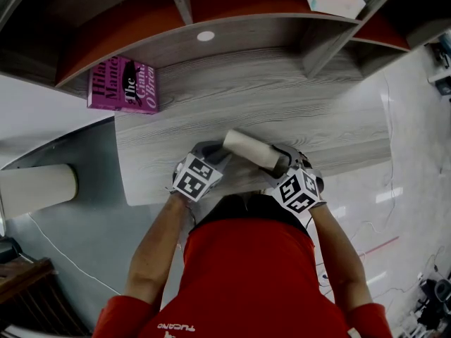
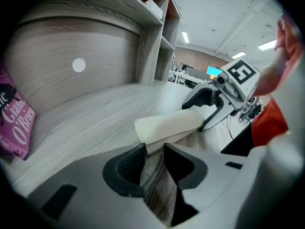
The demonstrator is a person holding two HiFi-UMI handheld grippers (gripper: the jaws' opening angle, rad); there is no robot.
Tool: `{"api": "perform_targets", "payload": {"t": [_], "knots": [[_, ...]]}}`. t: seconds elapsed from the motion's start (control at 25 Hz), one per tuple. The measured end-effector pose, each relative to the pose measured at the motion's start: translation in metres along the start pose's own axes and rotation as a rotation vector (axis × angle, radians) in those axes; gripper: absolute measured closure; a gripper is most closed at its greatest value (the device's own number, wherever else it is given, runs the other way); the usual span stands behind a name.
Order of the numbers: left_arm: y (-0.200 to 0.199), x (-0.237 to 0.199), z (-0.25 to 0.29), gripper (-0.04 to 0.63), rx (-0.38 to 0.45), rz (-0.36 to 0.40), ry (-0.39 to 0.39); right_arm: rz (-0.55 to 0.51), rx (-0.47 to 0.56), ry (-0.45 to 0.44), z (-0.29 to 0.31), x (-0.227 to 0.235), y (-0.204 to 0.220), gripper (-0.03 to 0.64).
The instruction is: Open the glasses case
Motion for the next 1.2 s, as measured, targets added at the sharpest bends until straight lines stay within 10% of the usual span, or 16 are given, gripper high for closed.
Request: {"api": "perform_targets", "payload": {"t": [0.4,0.8,1.2], "knots": [[-0.001,0.001,0.0,0.477,-0.025,0.009,-0.005,0.227,0.142,-0.099,-0.018,0.028,-0.006,0.384],[-0.004,0.003,0.001,0.477,-0.049,0.011,-0.022,0.336,0.25,0.007,-0.03,0.058,-0.007,0.563],[-0.004,0.003,0.001,0.477,-0.056,0.011,-0.036,0.381,0.269,0.086,-0.025,0.071,-0.003,0.56]]}}
Point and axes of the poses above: the fingertips, and each gripper's own axes: z forward along the fingers, x to its right, y out of its underside, the point moved 8 cm from there along -z, backward along the fingers, and after that the axes turned 3 degrees about x, right-handed, at the moved point
